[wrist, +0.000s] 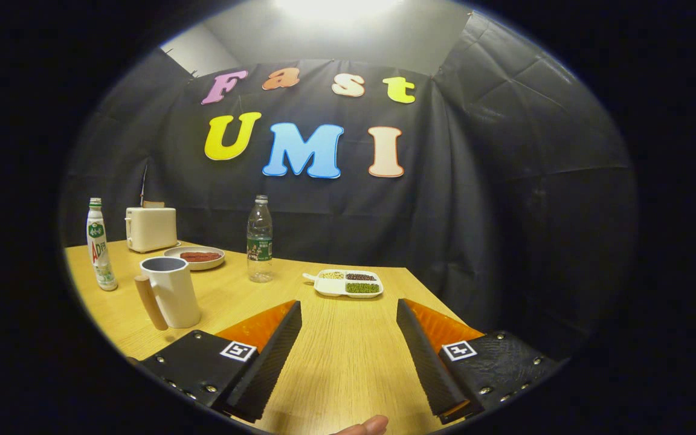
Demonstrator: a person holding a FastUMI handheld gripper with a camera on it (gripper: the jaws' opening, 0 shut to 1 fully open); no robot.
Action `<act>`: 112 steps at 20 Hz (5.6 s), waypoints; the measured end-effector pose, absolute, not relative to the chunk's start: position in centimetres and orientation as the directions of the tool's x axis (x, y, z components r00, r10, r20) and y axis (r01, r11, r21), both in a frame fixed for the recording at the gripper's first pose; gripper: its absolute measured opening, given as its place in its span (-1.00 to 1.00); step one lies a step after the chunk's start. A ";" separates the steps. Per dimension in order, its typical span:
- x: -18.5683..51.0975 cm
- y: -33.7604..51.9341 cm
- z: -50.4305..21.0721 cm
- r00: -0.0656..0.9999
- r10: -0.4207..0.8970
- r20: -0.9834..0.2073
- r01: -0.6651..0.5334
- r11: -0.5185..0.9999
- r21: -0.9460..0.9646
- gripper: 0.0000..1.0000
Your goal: Take the bottle from table, then pour the juice into the cup, finally place the bottle on the coaster
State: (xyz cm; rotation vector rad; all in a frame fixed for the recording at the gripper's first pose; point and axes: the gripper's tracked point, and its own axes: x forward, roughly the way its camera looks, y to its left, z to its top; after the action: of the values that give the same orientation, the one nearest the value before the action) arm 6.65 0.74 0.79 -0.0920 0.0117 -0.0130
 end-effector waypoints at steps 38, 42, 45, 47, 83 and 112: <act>1.8 48.6 0.5 0.960 0.278 -0.015 -0.279 0.958 -0.064 0.91; 3.1 49.4 0.0 0.960 0.280 -0.023 -0.280 0.957 -0.071 0.91; 3.6 49.8 0.3 0.958 0.288 -0.013 -0.288 0.954 -0.079 0.91; 4.0 49.7 0.2 0.958 0.285 -0.012 -0.285 0.956 -0.070 0.71; 7.1 41.2 2.5 0.957 0.288 0.026 -0.199 0.590 0.782 0.31; 8.1 38.9 3.9 0.960 0.222 0.169 -0.187 0.065 0.980 0.31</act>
State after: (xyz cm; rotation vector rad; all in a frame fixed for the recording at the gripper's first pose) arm 8.08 38.93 3.92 1.4736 0.0282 0.3087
